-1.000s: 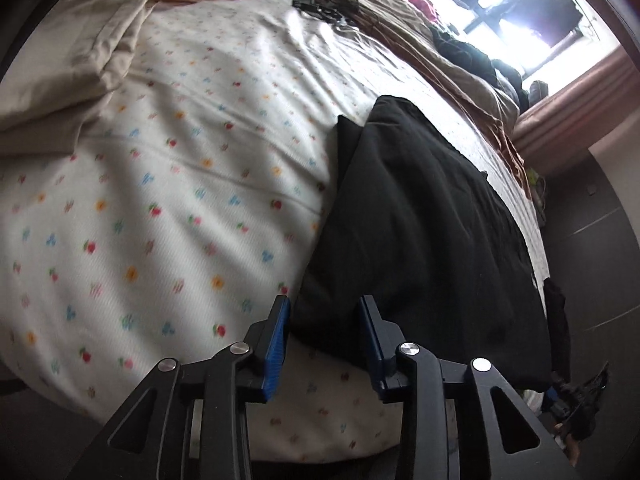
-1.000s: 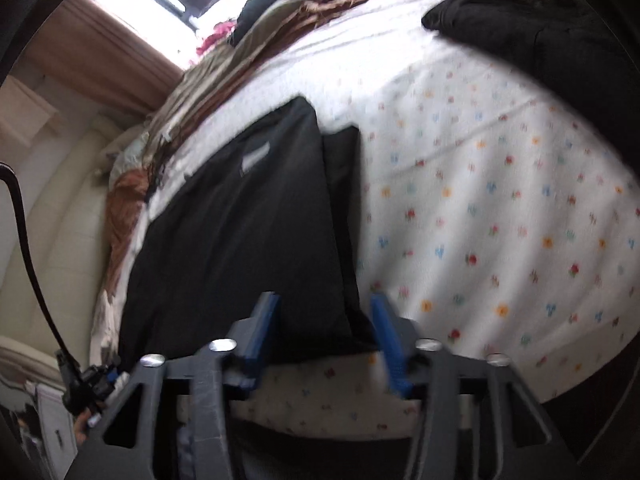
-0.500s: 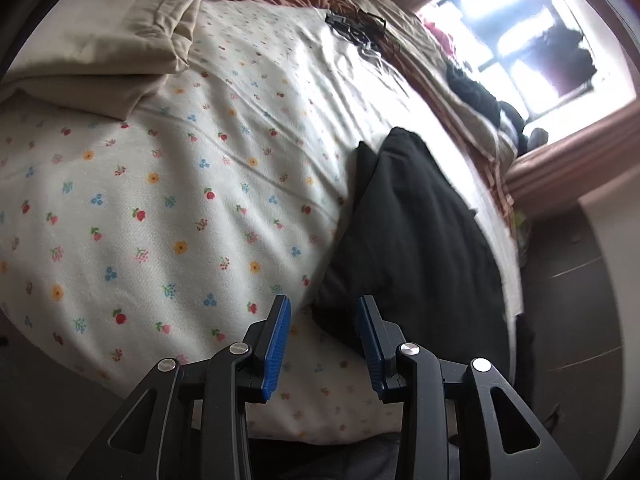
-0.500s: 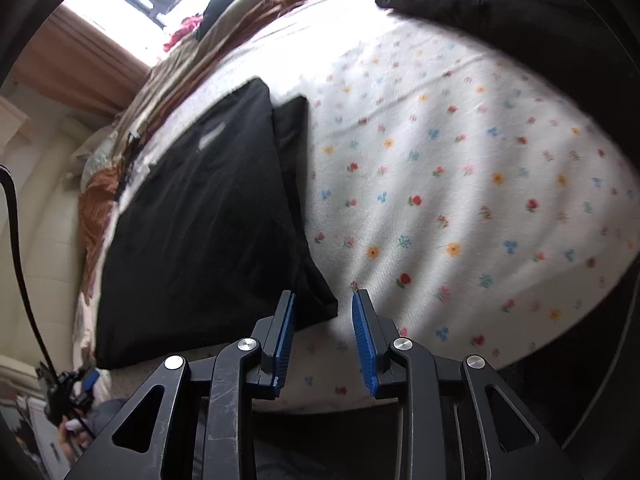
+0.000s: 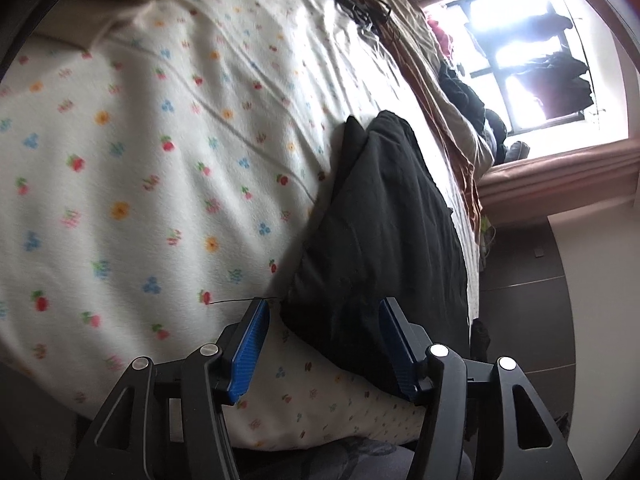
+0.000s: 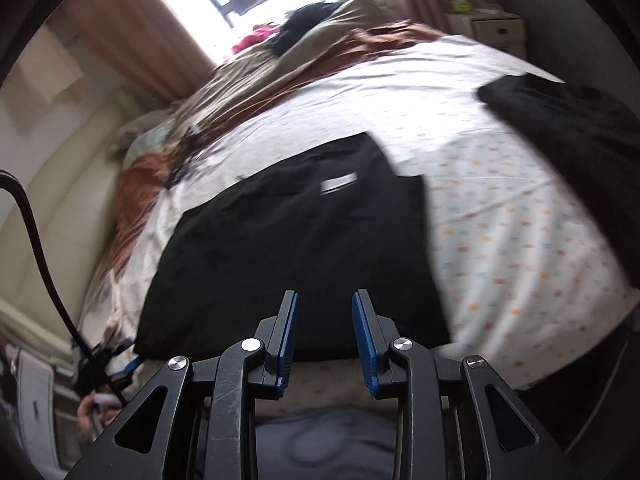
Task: Fold large clothes
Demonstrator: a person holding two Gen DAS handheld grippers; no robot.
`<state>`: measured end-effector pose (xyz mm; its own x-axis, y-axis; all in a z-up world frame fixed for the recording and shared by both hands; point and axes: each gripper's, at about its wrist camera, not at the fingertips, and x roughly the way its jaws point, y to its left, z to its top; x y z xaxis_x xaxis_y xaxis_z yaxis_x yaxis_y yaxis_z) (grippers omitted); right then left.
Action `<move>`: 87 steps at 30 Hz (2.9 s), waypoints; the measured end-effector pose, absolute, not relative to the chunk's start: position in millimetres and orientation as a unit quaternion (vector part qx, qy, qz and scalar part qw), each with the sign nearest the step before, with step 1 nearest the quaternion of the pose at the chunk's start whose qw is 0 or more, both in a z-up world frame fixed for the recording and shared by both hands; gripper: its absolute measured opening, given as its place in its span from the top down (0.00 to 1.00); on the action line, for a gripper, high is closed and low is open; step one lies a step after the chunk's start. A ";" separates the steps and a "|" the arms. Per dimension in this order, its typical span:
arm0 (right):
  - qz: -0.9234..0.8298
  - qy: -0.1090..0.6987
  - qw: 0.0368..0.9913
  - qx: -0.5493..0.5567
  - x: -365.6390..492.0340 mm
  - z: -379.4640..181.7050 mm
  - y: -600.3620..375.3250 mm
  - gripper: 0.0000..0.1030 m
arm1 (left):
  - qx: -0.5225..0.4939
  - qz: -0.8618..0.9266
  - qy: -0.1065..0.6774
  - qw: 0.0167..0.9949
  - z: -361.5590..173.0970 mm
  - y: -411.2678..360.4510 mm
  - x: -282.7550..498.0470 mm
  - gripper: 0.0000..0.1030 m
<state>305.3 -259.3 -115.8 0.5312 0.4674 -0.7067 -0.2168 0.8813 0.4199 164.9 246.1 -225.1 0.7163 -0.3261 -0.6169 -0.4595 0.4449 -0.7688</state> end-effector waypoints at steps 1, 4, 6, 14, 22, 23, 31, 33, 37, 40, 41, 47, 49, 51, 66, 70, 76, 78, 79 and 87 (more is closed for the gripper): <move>0.209 0.446 0.860 0.135 305.2 -115.9 -247.7 0.71 | -0.526 0.040 0.375 0.762 -226.5 245.1 166.2 0.43; 0.230 0.462 0.847 0.124 305.1 -122.0 -216.5 0.71 | -0.526 0.029 0.379 0.761 -231.6 242.6 176.6 0.43; 0.240 0.474 0.839 0.113 305.5 -128.4 -195.2 0.71 | -0.523 0.023 0.382 0.762 -234.2 241.9 184.9 0.43; 0.261 0.523 0.808 0.074 314.6 -155.9 -130.8 0.71 | -0.529 0.012 0.370 0.764 -236.5 246.6 199.4 0.43; 0.269 0.559 0.783 0.038 320.2 -183.8 -94.4 0.71 | -0.523 0.013 0.364 0.771 -237.1 247.0 191.7 0.68; 0.271 0.563 0.780 0.029 320.8 -188.6 -88.8 0.71 | -0.525 0.010 0.360 0.771 -236.5 247.0 189.7 0.70; 0.253 0.588 0.768 -0.010 352.7 -213.0 -61.1 0.71 | -0.537 0.002 0.347 0.769 -233.5 247.4 181.8 0.76; 0.246 0.586 0.772 -0.018 363.2 -213.8 -55.9 0.71 | -0.541 0.000 0.345 0.767 -233.9 248.3 179.8 0.76; 0.235 0.582 0.778 -0.030 385.6 -213.1 -47.2 0.74 | -0.547 0.002 0.344 0.763 -235.0 250.6 176.5 0.76; 0.227 0.579 0.783 -0.032 403.6 -210.6 -42.5 0.76 | -0.554 0.007 0.343 0.759 -236.1 250.3 173.8 0.76; 0.225 0.578 0.784 -0.031 410.8 -209.7 -41.6 0.77 | -0.559 0.009 0.343 0.755 -237.2 250.8 172.0 0.76; 0.204 0.575 0.793 -0.013 453.4 -205.4 -41.1 0.89 | -0.579 0.039 0.335 0.743 -239.0 246.7 159.3 0.76; 0.195 0.573 0.796 -0.006 466.2 -204.5 -41.6 0.89 | -0.584 0.046 0.335 0.738 -238.8 246.2 157.7 0.76; 0.184 0.569 0.801 0.000 479.9 -202.8 -42.5 0.89 | -0.588 0.051 0.334 0.735 -238.4 245.1 155.9 0.76; 0.163 0.554 0.816 0.024 560.3 -210.3 -29.0 0.89 | -0.603 0.064 0.349 0.715 -236.3 243.6 160.4 0.66; 0.170 0.540 0.824 0.031 570.8 -209.9 -29.1 0.89 | -0.608 0.060 0.348 0.711 -236.9 243.0 155.8 0.65; 0.187 0.548 0.811 0.087 554.1 -193.6 -48.2 0.88 | -0.616 0.064 0.348 0.704 -239.3 241.4 162.3 0.53; 0.193 0.548 0.810 0.082 535.5 -185.9 -54.0 0.87 | -0.613 0.060 0.349 0.706 -240.5 241.3 167.1 0.53; 0.195 0.547 0.811 0.074 527.8 -182.3 -56.1 0.87 | -0.613 0.060 0.348 0.707 -240.9 241.3 168.3 0.53; 0.217 0.544 0.806 0.087 469.5 -174.1 -69.8 0.70 | -0.596 0.069 0.339 0.724 -220.7 236.1 167.6 0.81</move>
